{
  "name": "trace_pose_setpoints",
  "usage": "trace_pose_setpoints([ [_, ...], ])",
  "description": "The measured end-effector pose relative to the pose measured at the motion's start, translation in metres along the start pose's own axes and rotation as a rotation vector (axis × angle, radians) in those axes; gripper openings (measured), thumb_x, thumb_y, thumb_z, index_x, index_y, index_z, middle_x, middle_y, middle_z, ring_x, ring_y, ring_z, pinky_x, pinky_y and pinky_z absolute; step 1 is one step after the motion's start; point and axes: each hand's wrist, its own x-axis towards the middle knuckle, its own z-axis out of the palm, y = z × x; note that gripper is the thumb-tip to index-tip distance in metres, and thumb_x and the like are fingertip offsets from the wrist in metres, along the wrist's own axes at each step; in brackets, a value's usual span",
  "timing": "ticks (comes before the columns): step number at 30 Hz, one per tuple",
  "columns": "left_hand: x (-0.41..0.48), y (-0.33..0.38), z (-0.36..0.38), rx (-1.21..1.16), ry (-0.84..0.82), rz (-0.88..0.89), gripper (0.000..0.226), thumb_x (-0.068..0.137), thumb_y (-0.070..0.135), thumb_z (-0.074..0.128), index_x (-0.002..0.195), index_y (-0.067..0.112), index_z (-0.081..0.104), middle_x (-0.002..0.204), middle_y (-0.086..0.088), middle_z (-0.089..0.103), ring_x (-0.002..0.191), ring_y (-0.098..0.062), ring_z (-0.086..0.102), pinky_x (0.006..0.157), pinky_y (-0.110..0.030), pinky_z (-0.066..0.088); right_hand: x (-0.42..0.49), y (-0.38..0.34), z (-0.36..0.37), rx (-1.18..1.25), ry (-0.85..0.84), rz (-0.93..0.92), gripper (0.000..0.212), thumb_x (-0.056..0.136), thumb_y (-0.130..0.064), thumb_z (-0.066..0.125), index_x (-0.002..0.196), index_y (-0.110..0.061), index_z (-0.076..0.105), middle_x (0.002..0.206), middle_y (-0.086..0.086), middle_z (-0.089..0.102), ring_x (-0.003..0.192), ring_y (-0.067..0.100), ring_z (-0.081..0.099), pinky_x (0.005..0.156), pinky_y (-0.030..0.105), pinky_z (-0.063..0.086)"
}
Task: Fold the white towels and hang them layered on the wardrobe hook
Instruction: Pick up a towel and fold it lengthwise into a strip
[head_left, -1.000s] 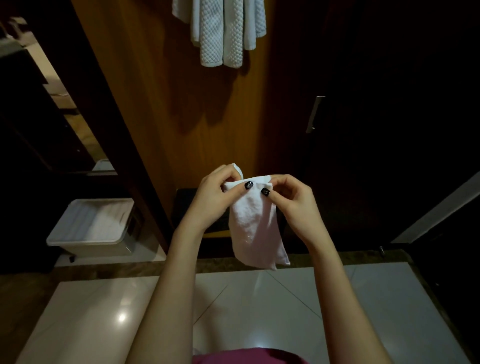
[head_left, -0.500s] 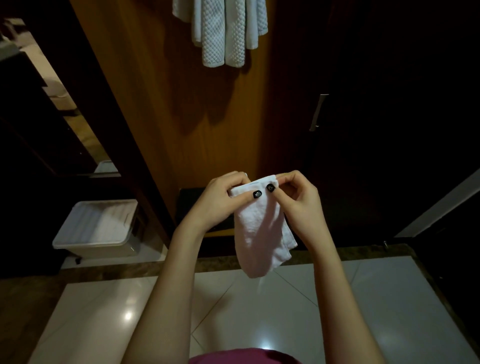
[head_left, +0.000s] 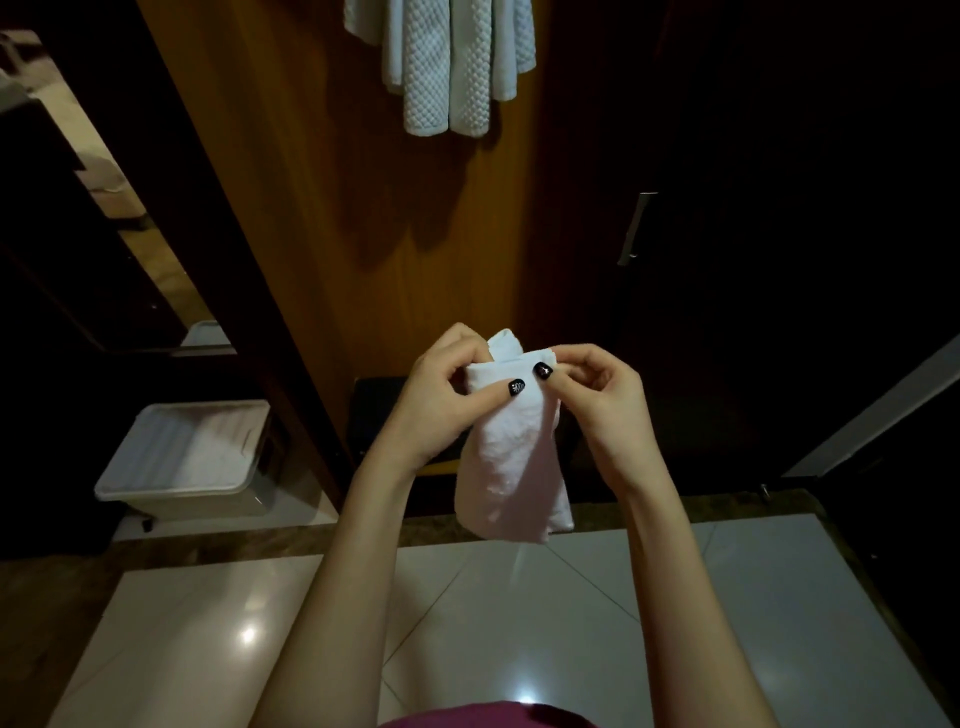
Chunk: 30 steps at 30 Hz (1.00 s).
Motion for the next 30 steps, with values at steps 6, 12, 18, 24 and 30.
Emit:
trace_pose_setpoints([
  [6,0.005,0.006,0.0,-0.113,-0.013,0.034,0.022,0.077,0.016,0.071,0.074,0.011,0.05,0.09,-0.001,0.048,0.083,-0.011,0.048,0.075,-0.022,0.04,0.009,0.0,-0.003,-0.06,-0.042,0.004,0.011,0.09,-0.011,0.067,0.097,-0.004,0.072,0.112,0.0,0.071,0.109,0.012,0.065,0.094,0.028,0.052],
  [12,0.008,0.011,-0.002,-0.207,-0.1,-0.032,0.019,0.078,0.015,0.07,0.082,0.021,0.052,0.085,0.013,0.052,0.076,-0.005,0.049,0.063,-0.016,0.041,0.009,-0.008,-0.007,-0.049,-0.075,-0.009,0.012,0.087,-0.015,0.072,0.083,-0.004,0.072,0.084,0.011,0.072,0.082,0.014,0.068,0.074,0.025,0.055],
  [18,0.012,0.014,0.006,-0.22,-0.008,-0.013,0.032,0.082,0.008,0.068,0.104,0.031,0.064,0.113,0.011,0.061,0.1,-0.006,0.06,0.081,-0.019,0.047,0.01,-0.01,-0.004,-0.051,0.093,-0.06,0.014,0.085,-0.015,0.075,0.075,-0.006,0.07,0.078,0.013,0.069,0.079,0.019,0.065,0.073,0.033,0.053],
  [24,0.008,0.014,0.014,-0.327,-0.089,-0.082,0.03,0.089,-0.005,0.062,0.103,0.02,0.074,0.108,0.012,0.072,0.106,-0.002,0.064,0.082,-0.016,0.05,0.016,-0.015,-0.005,-0.002,0.248,-0.148,0.012,0.086,-0.012,0.074,0.074,-0.012,0.071,0.075,-0.005,0.072,0.079,0.005,0.068,0.072,0.016,0.052],
  [30,0.028,0.023,0.024,-0.29,0.125,-0.029,0.033,0.091,-0.001,0.061,0.103,0.028,0.073,0.109,0.014,0.071,0.104,-0.003,0.065,0.08,-0.017,0.051,0.014,-0.015,-0.009,-0.082,0.253,-0.221,0.017,0.098,-0.016,0.058,0.104,-0.01,0.073,0.096,-0.001,0.073,0.097,0.013,0.069,0.084,0.027,0.056],
])
